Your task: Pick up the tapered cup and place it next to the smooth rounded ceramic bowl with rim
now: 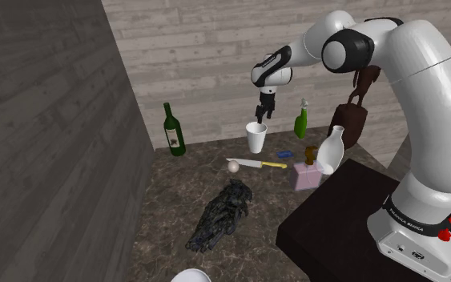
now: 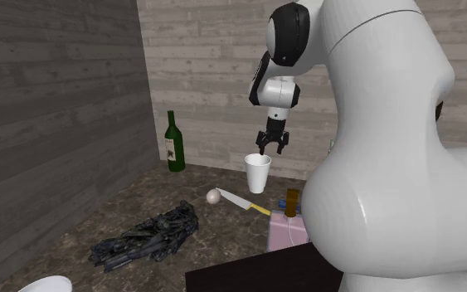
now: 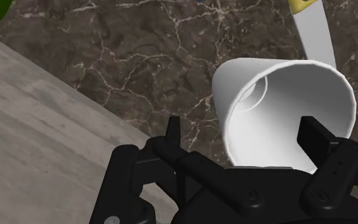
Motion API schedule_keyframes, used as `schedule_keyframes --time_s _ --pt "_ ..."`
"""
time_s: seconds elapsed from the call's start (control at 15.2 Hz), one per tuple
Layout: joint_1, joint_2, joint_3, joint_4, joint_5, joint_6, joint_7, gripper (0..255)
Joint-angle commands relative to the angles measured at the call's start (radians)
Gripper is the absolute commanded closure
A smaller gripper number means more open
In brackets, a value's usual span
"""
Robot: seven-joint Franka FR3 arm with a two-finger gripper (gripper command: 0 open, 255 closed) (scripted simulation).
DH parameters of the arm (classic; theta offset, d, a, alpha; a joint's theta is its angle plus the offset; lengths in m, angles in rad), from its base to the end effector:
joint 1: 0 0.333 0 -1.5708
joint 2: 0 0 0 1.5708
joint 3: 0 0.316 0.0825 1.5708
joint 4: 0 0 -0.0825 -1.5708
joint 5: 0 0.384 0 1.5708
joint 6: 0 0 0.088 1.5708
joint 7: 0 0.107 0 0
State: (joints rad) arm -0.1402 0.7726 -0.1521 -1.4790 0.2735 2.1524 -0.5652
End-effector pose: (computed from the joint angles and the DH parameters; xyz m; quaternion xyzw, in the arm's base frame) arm 0.6863 -0.1765 0.2137 -0.9946 -0.0748 0.0156 0.0696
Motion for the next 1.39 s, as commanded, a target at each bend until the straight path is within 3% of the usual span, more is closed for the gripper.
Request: schedule_keyframes --time_s 0.0,0.46,0.99,1.06,1.32 --pt "-0.009 0.062 0.007 0.077 0.004 -0.014 0.001 0" --pt "-0.007 0.122 0.017 0.073 0.015 0.049 -0.005 0" --pt "-0.007 0.122 0.017 0.073 0.015 0.049 -0.005 0" --pt "-0.007 0.122 0.017 0.073 0.015 0.049 -0.005 255" --pt "-0.007 0.122 0.017 0.073 0.015 0.049 -0.005 255"
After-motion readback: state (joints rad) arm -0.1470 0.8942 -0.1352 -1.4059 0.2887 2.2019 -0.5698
